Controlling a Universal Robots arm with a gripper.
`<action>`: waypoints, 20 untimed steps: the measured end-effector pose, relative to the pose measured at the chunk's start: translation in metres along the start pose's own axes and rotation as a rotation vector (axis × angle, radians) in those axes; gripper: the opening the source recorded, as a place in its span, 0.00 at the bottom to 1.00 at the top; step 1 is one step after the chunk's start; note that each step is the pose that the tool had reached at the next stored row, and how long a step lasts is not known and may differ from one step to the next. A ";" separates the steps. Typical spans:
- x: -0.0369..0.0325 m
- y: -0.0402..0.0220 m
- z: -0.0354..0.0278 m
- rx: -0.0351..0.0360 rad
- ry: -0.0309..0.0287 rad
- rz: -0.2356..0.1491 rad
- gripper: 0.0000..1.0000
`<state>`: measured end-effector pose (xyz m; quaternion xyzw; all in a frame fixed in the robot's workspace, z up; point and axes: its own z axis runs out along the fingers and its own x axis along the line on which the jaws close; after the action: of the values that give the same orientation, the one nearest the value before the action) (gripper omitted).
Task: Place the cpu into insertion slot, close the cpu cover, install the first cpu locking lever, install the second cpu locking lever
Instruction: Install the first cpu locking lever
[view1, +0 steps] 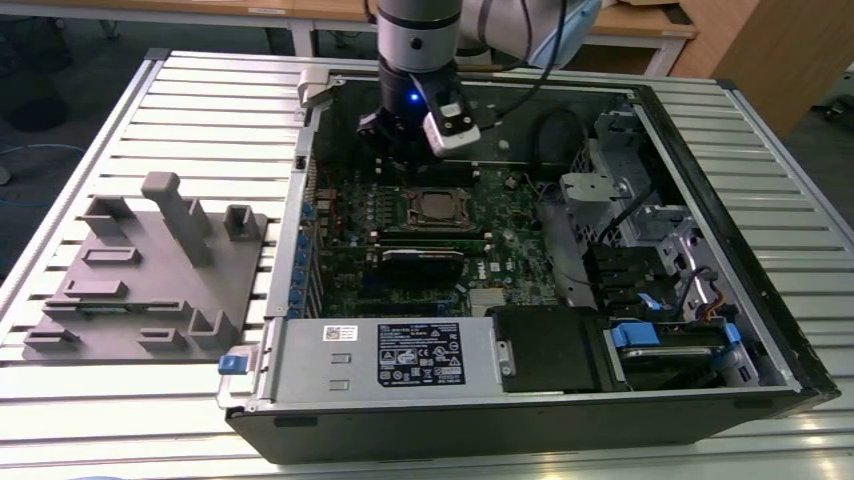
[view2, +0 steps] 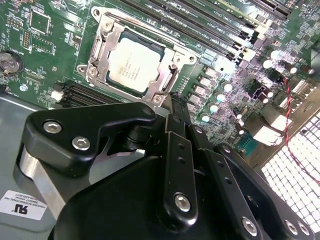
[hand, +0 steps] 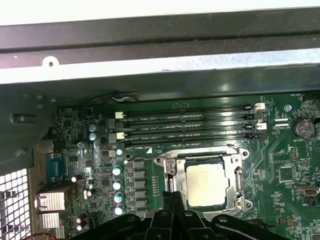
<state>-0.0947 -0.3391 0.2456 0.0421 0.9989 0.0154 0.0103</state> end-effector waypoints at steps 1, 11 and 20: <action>0.0005 0.0000 0.0000 -0.0004 0.0000 0.000 0.11; 0.0088 -0.0010 -0.0002 -0.0047 0.0004 0.000 0.11; 0.0105 -0.0012 -0.0022 -0.0054 0.0005 0.000 0.11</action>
<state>-0.1053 -0.3395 0.2476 0.0421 0.9989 0.0181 0.0102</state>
